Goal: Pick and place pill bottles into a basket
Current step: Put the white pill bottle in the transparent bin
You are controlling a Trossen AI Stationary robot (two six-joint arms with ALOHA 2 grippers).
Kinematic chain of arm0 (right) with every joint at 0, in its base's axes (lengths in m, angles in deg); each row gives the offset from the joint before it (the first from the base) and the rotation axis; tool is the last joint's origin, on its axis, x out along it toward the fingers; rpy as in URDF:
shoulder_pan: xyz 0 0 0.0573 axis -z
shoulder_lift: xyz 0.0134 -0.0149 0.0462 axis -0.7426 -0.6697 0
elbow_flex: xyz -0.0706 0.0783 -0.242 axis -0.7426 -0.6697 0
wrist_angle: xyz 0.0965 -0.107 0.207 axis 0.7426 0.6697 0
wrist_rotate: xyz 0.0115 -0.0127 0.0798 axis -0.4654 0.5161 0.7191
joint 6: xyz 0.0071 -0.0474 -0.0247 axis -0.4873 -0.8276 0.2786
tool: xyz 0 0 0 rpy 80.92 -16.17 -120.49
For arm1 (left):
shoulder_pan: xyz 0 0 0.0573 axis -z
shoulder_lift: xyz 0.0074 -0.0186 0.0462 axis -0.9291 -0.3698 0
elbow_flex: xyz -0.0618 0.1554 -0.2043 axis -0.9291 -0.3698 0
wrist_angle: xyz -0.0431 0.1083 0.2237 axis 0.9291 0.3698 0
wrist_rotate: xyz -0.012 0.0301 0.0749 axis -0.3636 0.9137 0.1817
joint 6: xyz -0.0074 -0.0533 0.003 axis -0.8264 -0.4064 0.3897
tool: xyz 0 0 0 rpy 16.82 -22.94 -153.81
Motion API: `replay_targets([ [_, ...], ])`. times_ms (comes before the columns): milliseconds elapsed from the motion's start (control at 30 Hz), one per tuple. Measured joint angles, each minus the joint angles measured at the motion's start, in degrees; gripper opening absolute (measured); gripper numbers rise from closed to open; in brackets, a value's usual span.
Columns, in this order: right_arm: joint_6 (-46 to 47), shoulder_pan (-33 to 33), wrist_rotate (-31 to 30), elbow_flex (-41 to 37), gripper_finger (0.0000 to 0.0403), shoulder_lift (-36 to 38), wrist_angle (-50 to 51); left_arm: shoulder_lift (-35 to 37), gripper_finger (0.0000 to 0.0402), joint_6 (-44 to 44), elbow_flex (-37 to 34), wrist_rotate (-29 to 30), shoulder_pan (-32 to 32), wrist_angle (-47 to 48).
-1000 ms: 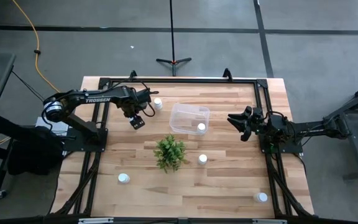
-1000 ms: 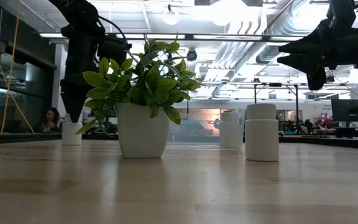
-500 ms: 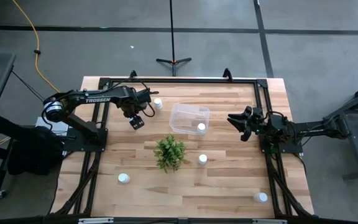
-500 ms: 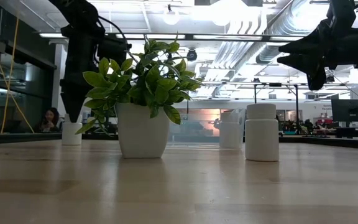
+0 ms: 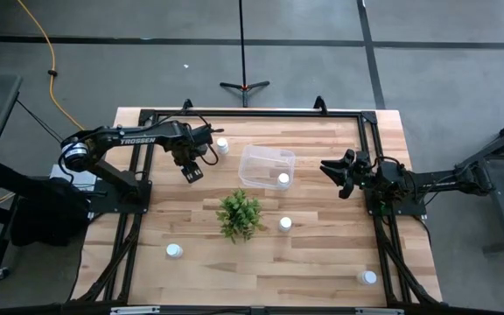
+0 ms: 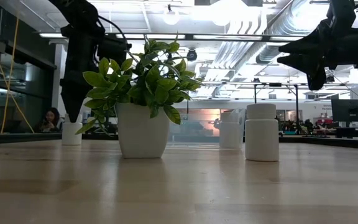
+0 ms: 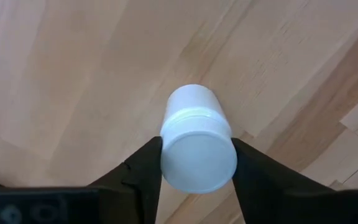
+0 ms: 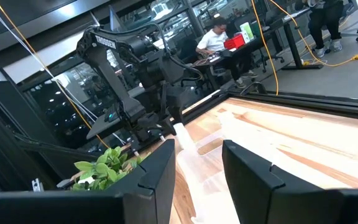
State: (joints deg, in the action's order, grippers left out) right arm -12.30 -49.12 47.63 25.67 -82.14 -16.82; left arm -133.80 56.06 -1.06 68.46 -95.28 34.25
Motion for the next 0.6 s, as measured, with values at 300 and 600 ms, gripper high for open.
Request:
replay_targets([
  [300, -0.04, 0.00, -0.01, 0.00, 0.0124, 0.01, 0.00, 0.00, 0.0205, 1.02, 0.00, -1.17, 0.00, 1.85],
  [600, -0.04, 0.00, -0.02, 0.00, 0.0124, 0.01, 0.00, 0.00, 0.0195, -0.08, 0.00, -0.74, -0.06, 1.98],
])
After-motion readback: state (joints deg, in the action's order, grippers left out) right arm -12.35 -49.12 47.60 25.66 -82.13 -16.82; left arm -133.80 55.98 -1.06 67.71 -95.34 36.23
